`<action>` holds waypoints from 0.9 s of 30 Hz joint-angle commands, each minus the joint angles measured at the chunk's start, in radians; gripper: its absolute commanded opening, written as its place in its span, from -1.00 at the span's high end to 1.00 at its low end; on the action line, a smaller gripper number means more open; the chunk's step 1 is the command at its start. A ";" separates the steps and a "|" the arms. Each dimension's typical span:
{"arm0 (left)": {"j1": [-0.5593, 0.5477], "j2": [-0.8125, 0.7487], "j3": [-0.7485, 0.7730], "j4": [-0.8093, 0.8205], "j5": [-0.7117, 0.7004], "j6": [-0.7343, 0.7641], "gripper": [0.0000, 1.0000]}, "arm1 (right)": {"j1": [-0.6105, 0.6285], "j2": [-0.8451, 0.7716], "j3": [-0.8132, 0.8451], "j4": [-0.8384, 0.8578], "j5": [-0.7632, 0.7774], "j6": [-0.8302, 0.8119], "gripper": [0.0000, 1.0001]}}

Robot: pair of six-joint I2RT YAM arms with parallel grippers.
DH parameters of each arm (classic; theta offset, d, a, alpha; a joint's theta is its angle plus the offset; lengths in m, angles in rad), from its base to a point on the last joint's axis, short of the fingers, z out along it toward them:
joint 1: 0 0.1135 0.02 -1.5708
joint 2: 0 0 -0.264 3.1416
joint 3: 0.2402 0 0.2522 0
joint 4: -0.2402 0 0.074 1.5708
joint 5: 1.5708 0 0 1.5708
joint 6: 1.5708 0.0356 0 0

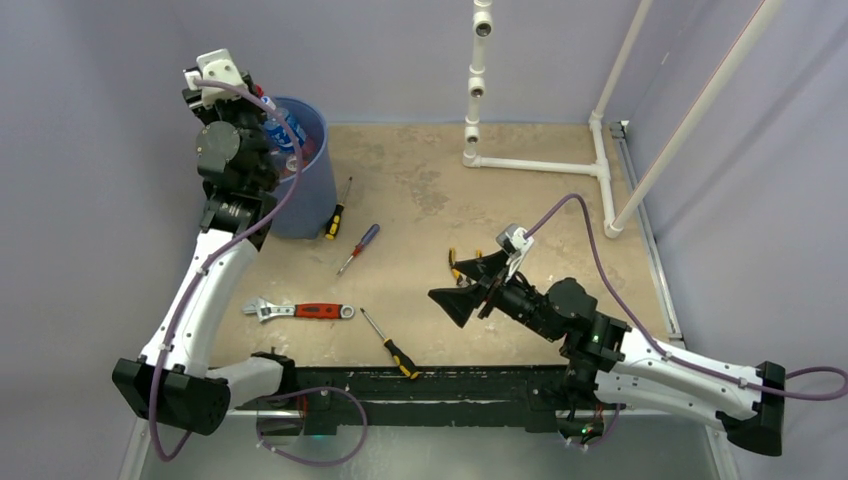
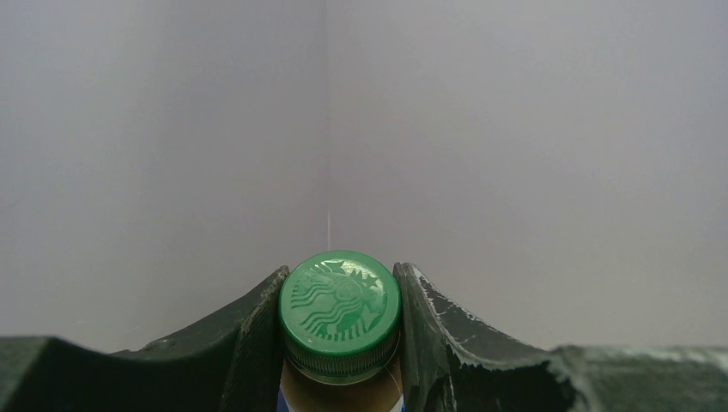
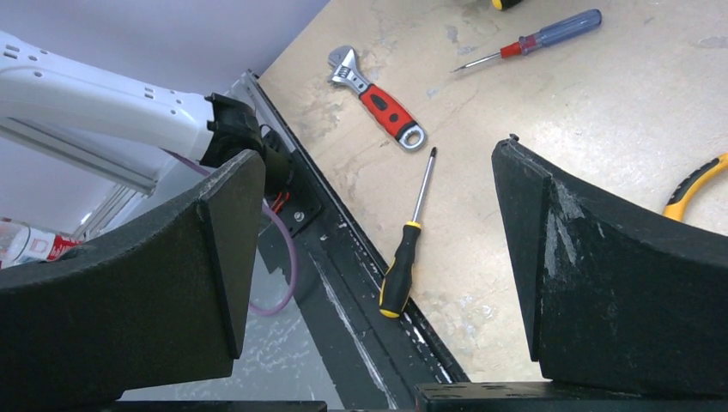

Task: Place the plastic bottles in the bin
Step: Place the plastic bottle in the trash bin.

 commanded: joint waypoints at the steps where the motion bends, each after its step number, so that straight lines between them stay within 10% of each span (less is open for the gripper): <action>1: 0.042 -0.016 -0.053 0.103 0.065 -0.087 1.00 | 0.002 -0.033 -0.010 -0.030 0.015 -0.024 -0.98; 27: 0.163 0.121 -0.258 0.090 0.138 -0.309 1.00 | 0.002 -0.097 -0.052 -0.093 0.040 -0.019 -0.98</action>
